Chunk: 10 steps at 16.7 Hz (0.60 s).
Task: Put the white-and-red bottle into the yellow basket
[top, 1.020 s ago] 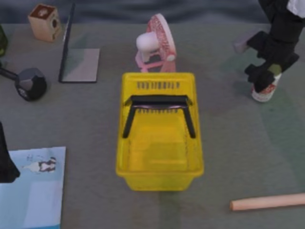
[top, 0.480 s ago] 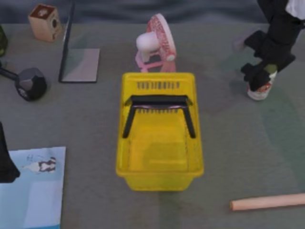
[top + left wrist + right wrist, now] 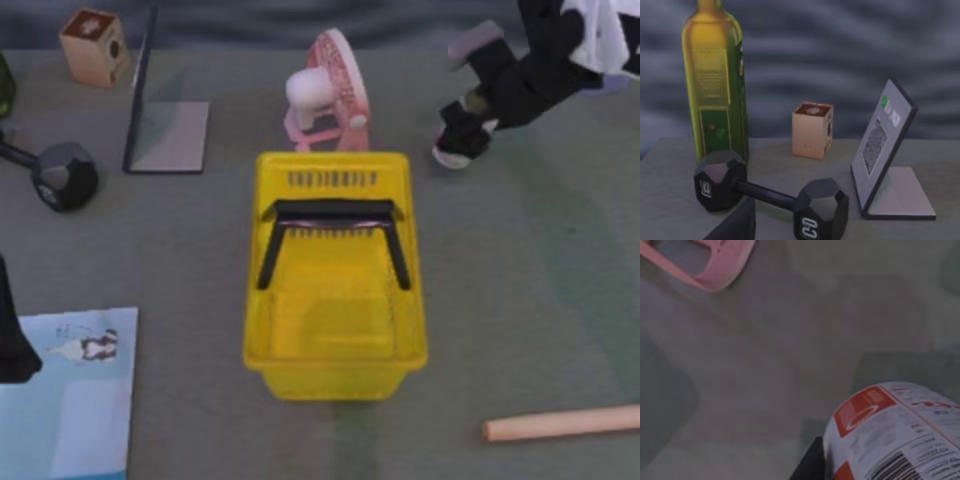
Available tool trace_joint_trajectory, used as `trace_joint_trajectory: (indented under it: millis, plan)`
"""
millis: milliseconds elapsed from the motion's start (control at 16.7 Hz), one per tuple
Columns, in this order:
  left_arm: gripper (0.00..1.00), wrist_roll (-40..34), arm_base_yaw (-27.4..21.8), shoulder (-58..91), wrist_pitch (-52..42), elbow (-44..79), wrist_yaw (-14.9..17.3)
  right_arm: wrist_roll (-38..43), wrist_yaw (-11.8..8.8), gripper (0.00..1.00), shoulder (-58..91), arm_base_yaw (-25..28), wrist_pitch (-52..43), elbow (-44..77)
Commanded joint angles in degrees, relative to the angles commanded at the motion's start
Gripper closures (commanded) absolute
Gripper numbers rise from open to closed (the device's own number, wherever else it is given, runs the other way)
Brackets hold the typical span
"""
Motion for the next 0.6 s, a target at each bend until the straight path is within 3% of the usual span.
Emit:
trace_joint_trajectory:
  millis: [600]
  plan:
    - [0.00, 0.0, 0.0, 0.0, 0.0, 0.0, 0.0, 17.0, -30.8, 1.00, -16.2, 5.5, 64.2, -29.1]
